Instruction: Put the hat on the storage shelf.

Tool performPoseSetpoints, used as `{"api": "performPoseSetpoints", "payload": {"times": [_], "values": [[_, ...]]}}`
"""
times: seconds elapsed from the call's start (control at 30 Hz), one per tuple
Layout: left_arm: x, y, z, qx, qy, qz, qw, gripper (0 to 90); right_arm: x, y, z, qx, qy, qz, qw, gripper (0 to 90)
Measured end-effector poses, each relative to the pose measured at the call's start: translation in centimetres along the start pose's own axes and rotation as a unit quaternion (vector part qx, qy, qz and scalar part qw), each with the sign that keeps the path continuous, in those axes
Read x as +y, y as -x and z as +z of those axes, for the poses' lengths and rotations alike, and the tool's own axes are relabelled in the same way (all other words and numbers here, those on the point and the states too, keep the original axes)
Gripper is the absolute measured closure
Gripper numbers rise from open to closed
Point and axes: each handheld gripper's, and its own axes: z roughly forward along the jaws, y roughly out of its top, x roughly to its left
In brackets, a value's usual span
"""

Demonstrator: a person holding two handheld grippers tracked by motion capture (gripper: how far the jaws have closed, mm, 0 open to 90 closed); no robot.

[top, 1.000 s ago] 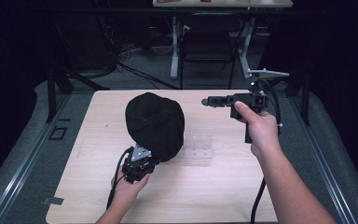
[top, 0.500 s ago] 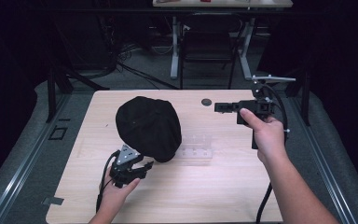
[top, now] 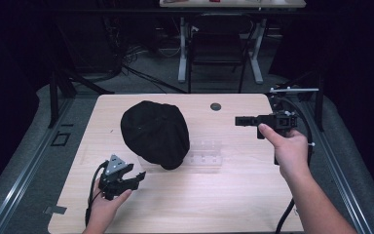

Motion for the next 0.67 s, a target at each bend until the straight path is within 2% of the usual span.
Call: {"api": "performPoseSetpoints", "payload": {"times": [0.07,0.23,0.33,0.4,0.53,0.57,0.63,0.67], "values": [[-0.5,-0.7,-0.1,0.006,0.005,-0.015,0.9999,42.9,-0.6,0.4,-0.2,-0.009,-0.001,0.000,1.0000,71.8],[-1.4,-1.7,0.1,0.012,-0.002,-0.034,0.9994,42.2,-2.0,1.0,-0.2,-0.024,-0.003,-0.009,0.9997,71.3],[-1.7,-2.1,0.1,0.025,-0.006,-0.033,0.9991,42.2,-3.3,1.5,0.1,-0.044,-0.008,-0.019,0.9988,71.1],[-1.8,-2.3,0.2,0.029,-0.006,-0.037,0.9989,42.3,-4.0,1.8,0.2,-0.047,-0.007,-0.021,0.9986,70.8],[-2.0,-2.5,0.2,0.039,-0.007,-0.036,0.9985,40.4,-5.7,2.2,0.5,-0.073,-0.007,-0.040,0.9966,69.4],[-2.1,-2.6,0.2,0.046,-0.003,-0.034,0.9983,39.5,-6.3,2.4,0.5,-0.078,-0.008,-0.045,0.9959,68.6],[-2.1,-2.7,0.1,0.046,0.003,-0.035,0.9983,38.7,-6.6,2.4,0.6,-0.085,-0.008,-0.049,0.9952,67.4],[-2.2,-2.7,0.2,0.052,0.010,-0.030,0.9982,36.4,-7.7,2.7,0.9,-0.100,-0.004,-0.057,0.9934,65.3]]}}
